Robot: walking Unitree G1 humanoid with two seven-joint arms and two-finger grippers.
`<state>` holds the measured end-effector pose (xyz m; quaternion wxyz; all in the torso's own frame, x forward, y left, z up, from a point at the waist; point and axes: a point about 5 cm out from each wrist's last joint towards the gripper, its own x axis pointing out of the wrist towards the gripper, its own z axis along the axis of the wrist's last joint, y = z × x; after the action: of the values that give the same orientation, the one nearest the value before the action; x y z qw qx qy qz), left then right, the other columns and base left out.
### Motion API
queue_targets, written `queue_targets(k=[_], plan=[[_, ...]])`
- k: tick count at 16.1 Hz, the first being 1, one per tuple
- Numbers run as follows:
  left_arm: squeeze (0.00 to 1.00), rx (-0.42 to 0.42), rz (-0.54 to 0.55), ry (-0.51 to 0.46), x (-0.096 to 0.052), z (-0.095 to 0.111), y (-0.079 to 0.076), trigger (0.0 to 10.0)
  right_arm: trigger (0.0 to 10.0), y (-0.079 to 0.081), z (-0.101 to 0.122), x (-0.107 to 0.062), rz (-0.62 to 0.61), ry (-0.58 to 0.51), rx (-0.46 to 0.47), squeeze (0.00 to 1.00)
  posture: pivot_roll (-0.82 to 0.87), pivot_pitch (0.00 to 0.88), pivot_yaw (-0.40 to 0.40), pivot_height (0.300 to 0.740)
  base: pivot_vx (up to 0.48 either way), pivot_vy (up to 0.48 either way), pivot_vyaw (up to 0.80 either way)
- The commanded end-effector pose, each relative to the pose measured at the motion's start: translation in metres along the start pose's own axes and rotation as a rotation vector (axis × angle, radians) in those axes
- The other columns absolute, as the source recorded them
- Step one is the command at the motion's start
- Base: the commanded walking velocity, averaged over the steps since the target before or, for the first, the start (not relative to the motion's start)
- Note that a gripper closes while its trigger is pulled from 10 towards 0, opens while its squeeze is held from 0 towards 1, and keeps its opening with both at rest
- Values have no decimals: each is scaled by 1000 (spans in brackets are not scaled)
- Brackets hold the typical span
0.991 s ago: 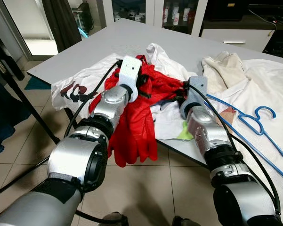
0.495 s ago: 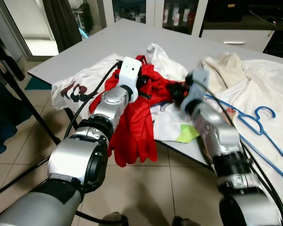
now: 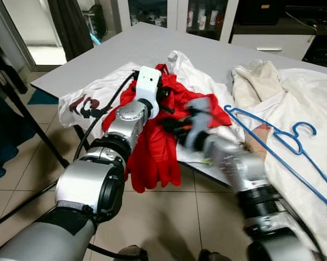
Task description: Hang hanger
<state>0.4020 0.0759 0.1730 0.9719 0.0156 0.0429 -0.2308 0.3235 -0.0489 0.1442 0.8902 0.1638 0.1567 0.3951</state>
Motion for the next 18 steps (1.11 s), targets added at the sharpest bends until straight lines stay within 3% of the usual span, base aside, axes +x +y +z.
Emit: queue_targets(k=[1,4,11,13,15,18], plan=[[0,2,-2,-17,0,4,1,10000,10000,9,6,2,60,9,0,0,24,0,46,740,0,0,0],[0,0,-11,-18,1,5,-2,10000,10000,9,-8,10,42,79,-24,0,22,0,46,740,0,0,0],[0,-12,-19,-27,2,6,-4,10000,10000,-17,-27,17,-217,137,-69,0,23,0,41,740,0,0,0],[0,-10,-21,-37,2,8,-4,10000,10000,-42,-13,12,-430,52,-30,0,29,0,38,740,0,0,0],[0,2,-28,-44,2,9,-4,10000,10000,-53,-3,6,-510,-1,-13,0,29,0,38,740,0,0,0],[0,-22,-142,-15,2,4,-12,10000,10000,-70,17,-5,-631,-106,-11,0,29,0,38,740,0,0,0]])
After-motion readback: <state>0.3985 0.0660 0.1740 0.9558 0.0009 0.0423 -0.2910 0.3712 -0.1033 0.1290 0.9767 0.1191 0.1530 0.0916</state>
